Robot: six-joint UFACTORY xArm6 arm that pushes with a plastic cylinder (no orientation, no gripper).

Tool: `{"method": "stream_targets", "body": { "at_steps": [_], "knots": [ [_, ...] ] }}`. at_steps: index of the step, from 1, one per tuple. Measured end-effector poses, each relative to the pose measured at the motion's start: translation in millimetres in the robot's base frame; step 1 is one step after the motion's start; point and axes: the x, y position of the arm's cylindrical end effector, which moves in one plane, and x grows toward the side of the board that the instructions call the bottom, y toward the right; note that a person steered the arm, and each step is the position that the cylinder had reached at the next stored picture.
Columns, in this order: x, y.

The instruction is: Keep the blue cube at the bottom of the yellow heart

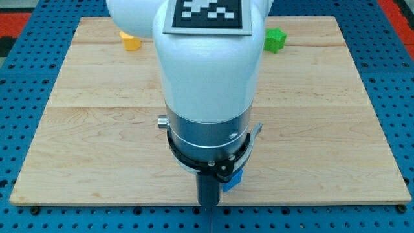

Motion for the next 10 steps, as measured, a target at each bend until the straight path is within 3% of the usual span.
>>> {"method": "stream_targets", "body": {
  "at_steps": [3,6,8,10],
  "knots": [
    [-1,15],
    [0,71],
    [-18,29],
    [-18,33]
  ]
}}
